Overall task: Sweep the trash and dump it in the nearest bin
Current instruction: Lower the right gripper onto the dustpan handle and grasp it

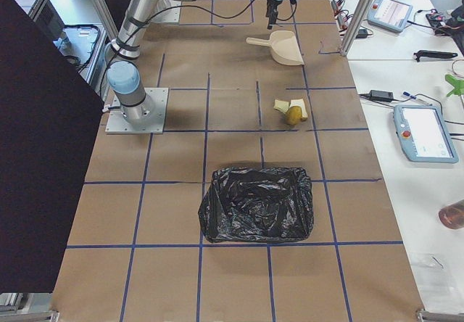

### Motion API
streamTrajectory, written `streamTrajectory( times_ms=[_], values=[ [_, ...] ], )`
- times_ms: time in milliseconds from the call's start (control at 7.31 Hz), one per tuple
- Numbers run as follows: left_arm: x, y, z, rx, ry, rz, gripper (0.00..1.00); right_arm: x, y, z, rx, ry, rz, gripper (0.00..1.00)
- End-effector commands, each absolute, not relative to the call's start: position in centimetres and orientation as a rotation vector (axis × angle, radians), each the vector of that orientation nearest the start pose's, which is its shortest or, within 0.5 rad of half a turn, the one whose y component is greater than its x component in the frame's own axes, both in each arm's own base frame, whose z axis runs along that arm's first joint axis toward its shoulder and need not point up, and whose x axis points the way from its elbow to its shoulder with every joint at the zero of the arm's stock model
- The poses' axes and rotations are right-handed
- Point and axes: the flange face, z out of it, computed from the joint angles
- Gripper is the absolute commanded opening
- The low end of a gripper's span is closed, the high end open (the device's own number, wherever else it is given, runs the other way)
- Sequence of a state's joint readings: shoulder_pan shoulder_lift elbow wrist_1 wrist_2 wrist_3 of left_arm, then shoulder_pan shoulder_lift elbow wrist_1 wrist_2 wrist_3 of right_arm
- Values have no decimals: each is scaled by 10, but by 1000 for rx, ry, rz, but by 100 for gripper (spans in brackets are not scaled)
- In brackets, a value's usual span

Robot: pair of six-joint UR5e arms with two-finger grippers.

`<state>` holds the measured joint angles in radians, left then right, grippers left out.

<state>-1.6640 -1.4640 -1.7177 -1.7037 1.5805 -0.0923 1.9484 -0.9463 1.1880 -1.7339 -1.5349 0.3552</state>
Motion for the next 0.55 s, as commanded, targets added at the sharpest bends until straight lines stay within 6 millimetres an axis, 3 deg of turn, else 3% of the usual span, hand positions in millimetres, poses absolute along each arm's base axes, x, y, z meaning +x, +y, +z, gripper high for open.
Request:
streamTrajectory(
  times_ms=[0, 410],
  values=[
    [-165, -414, 448, -60, 3101, 283, 0, 386, -612, 274, -57, 3115, 56, 100],
    [-168, -413, 430, -115, 3112, 351, 0, 382, -594, 231, -68, 3124, 91, 100]
  ],
)
